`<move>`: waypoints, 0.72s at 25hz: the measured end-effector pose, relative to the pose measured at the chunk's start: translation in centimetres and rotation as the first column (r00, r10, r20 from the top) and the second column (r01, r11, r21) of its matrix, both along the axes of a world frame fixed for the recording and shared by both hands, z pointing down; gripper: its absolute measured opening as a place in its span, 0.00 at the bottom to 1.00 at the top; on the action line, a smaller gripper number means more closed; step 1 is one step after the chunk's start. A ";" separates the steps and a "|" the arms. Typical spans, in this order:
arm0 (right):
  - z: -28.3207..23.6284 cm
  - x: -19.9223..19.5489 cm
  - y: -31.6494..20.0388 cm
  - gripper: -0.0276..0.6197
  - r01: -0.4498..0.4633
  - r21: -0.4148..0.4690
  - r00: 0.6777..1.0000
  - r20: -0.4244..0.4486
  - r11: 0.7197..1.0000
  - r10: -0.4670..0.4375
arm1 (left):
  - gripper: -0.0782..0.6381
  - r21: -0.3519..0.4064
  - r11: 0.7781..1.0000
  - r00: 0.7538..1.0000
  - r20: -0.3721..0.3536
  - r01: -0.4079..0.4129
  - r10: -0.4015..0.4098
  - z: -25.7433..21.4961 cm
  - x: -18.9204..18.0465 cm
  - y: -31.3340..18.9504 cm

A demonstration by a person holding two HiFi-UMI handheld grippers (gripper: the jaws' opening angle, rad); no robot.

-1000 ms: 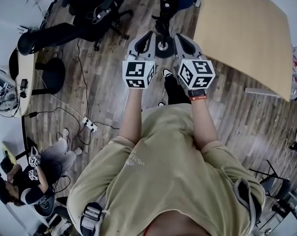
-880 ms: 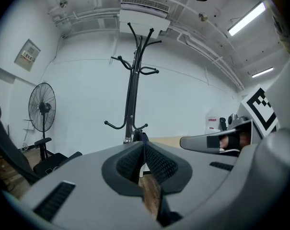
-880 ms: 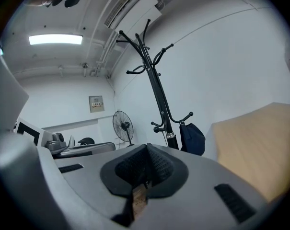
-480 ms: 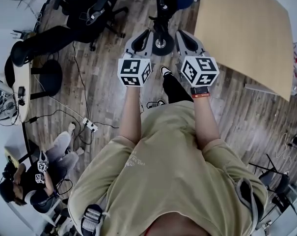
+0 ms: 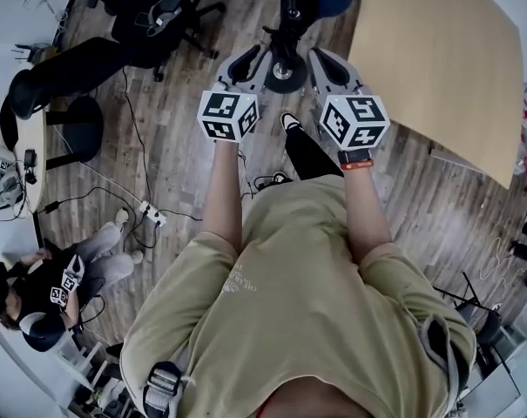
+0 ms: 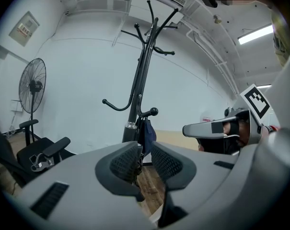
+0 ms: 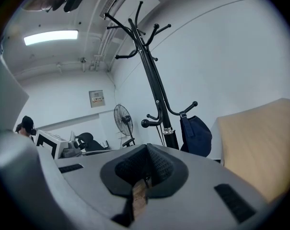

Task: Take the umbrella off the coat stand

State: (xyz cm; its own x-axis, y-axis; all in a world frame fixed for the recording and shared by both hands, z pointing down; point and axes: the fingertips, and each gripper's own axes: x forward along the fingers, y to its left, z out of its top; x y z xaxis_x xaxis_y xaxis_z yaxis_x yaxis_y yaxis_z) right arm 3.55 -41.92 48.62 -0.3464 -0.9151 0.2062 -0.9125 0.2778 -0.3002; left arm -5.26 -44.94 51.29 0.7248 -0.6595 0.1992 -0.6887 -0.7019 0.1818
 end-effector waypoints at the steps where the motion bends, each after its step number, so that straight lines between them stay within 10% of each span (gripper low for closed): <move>1: 0.3 0.0 -0.6 0.07 0.003 -0.002 1.000 0.001 1.000 -0.003 | 0.25 -0.006 1.000 1.000 -0.012 -0.010 0.010 0.3 0.2 -0.6; 18: 3.0 1.0 -4.3 0.07 0.037 -0.017 0.999 -0.025 0.999 -0.037 | 0.44 -0.015 0.971 0.965 0.108 -0.237 0.237 8.2 3.9 -5.3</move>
